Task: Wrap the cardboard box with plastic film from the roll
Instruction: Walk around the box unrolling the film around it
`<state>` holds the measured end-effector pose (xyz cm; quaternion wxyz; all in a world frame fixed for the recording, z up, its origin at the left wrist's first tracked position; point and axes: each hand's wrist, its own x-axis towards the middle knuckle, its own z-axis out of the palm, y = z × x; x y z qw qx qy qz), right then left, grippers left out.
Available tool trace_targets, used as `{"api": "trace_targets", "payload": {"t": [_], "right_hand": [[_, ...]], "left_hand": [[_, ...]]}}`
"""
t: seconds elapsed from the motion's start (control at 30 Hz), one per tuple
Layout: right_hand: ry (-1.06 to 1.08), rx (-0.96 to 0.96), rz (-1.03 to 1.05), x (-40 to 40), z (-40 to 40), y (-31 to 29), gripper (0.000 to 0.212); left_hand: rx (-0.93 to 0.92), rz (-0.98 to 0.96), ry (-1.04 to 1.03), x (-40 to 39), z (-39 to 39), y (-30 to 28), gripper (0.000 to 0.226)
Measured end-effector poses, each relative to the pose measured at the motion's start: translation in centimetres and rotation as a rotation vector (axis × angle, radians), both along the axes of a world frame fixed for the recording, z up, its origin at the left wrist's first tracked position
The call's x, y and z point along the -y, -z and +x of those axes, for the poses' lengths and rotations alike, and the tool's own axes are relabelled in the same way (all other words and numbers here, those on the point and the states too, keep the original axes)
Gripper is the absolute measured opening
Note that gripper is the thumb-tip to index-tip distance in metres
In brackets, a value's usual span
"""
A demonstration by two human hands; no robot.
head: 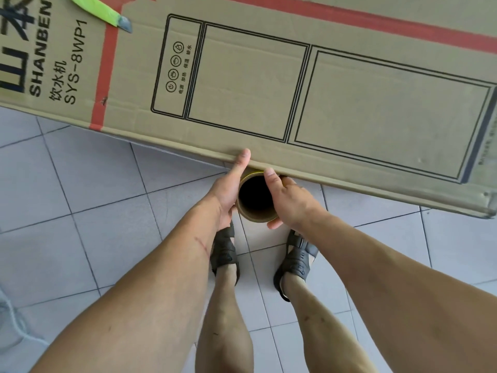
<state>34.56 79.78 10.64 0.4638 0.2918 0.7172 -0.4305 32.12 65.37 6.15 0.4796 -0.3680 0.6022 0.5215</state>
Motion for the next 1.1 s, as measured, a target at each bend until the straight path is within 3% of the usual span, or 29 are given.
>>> {"api": "trace_targets", "payload": {"t": [0.13, 0.23, 0.3, 0.4, 0.53, 0.63, 0.7, 0.77, 0.9, 1.1], "right_hand": [[0.104, -0.001, -0.027, -0.8, 0.8, 0.2, 0.073], [-0.047, -0.038, 0.066, -1.6, 1.6, 0.2, 0.067], [-0.027, -0.021, 0.098, -1.9, 1.9, 0.4, 0.078], [0.054, 0.01, 0.064, -1.9, 2.0, 0.4, 0.081], [0.141, 0.026, 0.021, -2.1, 2.5, 0.3, 0.074], [0.049, -0.026, 0.098, -2.7, 3.0, 0.2, 0.079], [0.0, -0.044, 0.139, -3.2, 2.9, 0.0, 0.081], [0.011, -0.041, 0.168, -4.0, 2.6, 0.3, 0.084], [0.068, 0.015, 0.068, -4.7, 2.4, 0.7, 0.091], [-0.012, 0.022, 0.073, -6.5, 3.3, 0.1, 0.08]], "left_hand": [[0.055, 0.045, -0.044, -0.6, 0.4, 0.0, 0.127], [0.139, 0.138, -0.009, -1.3, 0.9, -0.5, 0.13], [0.163, 0.169, 0.06, -1.5, 1.2, -0.4, 0.131], [0.115, 0.11, 0.084, -1.7, 1.6, 0.2, 0.14], [0.024, 0.042, -0.003, -2.2, 1.8, 0.6, 0.121], [0.101, 0.143, -0.045, -3.0, 2.6, 1.0, 0.153], [0.126, 0.198, -0.078, -3.6, 3.2, 1.6, 0.161], [0.101, 0.176, -0.081, -4.2, 3.2, 1.2, 0.155], [0.021, 0.081, -0.027, -4.6, 2.9, 1.0, 0.108], [0.165, 0.202, -0.042, -5.4, 3.5, 0.7, 0.144]]}}
